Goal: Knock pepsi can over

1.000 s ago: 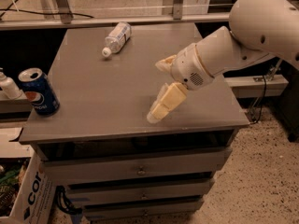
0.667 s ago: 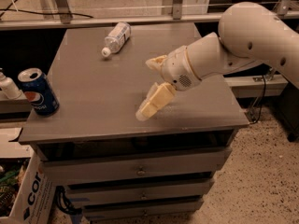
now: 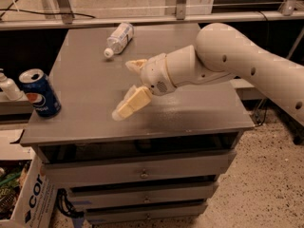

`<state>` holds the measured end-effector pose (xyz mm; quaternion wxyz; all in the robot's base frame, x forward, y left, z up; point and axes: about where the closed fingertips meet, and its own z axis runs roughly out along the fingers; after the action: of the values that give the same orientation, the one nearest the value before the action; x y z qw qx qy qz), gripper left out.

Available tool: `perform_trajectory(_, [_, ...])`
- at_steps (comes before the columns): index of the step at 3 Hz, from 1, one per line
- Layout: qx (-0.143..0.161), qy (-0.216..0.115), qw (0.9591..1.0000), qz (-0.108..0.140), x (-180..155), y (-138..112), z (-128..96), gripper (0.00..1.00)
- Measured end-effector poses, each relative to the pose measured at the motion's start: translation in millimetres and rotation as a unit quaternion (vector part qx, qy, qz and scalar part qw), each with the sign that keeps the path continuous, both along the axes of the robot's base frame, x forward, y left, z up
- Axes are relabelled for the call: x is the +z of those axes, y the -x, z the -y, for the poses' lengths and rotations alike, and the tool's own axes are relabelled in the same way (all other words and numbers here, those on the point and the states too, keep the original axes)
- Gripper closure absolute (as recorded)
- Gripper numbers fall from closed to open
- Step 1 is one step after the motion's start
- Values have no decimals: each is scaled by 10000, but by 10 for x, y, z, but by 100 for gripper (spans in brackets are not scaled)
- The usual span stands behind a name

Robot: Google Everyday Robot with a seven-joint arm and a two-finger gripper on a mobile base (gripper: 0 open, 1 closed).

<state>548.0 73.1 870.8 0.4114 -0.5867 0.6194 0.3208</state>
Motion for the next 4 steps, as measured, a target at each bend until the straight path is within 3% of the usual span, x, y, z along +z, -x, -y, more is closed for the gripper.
perform_trajectory(1, [32,-719,9974,63,65,-130,-499,0])
perform_trajectory(2, [69,-1269,9918,99,181,-216,-864,0])
perform_trajectory(3, [70,-1269,9918,99,181,-215,-865,0])
perform_trajectory(4, [192,-1449,9892,53,206,-203,-955,0])
